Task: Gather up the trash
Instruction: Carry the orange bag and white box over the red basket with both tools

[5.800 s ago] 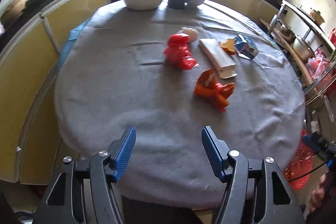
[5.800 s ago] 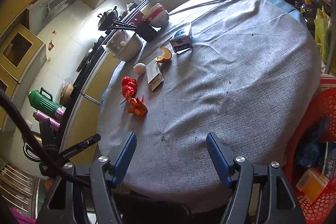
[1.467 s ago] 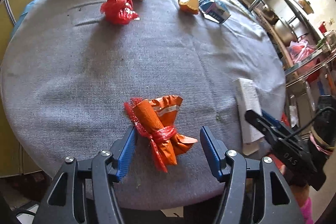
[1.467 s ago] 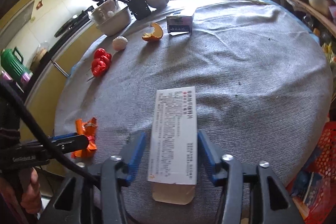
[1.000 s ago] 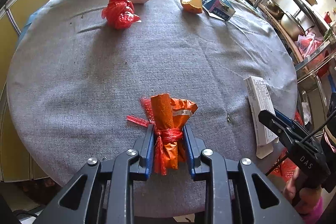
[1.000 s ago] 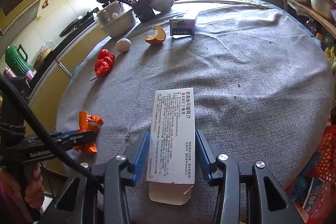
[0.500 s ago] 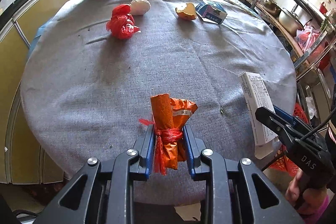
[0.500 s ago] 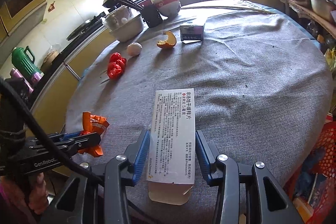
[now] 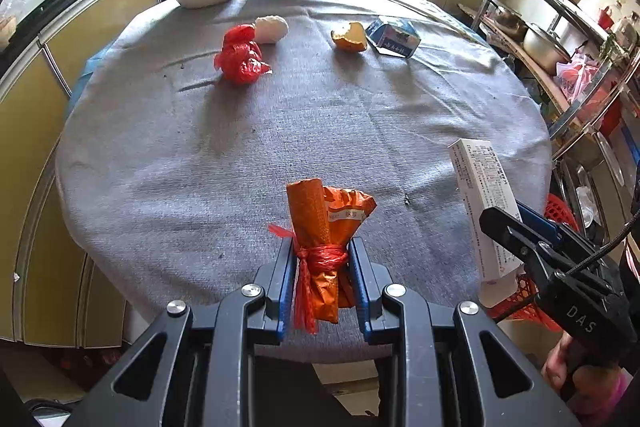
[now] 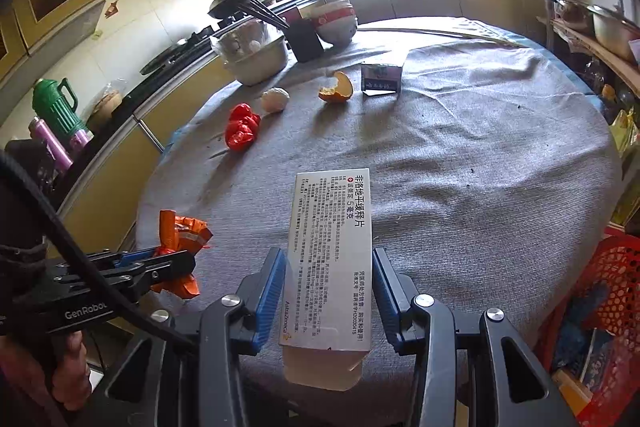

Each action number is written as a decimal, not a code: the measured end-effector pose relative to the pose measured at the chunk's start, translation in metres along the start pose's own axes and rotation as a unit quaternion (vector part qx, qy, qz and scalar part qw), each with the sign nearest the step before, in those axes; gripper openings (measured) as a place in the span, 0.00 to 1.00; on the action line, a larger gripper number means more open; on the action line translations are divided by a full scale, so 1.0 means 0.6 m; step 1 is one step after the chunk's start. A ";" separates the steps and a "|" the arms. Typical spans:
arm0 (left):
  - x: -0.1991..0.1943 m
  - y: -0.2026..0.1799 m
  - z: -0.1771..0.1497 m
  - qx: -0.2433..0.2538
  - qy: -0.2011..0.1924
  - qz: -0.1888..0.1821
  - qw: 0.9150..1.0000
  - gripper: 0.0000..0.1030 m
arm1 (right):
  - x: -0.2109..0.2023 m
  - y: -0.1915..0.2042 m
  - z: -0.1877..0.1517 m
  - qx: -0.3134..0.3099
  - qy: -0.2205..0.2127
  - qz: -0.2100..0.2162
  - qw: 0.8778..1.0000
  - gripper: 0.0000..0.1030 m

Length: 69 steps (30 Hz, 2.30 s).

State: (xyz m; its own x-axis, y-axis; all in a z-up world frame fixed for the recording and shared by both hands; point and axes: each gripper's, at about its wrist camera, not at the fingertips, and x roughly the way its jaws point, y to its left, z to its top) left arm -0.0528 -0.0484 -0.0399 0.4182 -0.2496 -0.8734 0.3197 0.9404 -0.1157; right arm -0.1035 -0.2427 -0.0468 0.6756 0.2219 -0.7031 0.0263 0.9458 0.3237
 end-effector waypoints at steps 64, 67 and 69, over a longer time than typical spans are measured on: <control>-0.071 -0.301 -0.034 0.191 -0.060 -0.050 0.978 0.27 | -0.229 -0.209 -0.093 0.142 -0.123 -0.052 0.981 0.45; -0.063 -0.323 -0.035 0.200 -0.050 -0.061 0.977 0.27 | -0.238 -0.228 -0.100 0.150 -0.126 -0.062 0.979 0.45; -0.056 -0.342 -0.034 0.211 -0.044 -0.063 0.975 0.27 | -0.244 -0.239 -0.105 0.155 -0.129 -0.066 0.977 0.45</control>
State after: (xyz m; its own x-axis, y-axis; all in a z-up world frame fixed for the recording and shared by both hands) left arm -0.1498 -0.2280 0.0032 0.4187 -0.3941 -0.8182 0.6863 0.7273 0.0009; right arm -0.2527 -0.3960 -0.0299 0.8137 -0.0021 -0.5812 0.3200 0.8364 0.4450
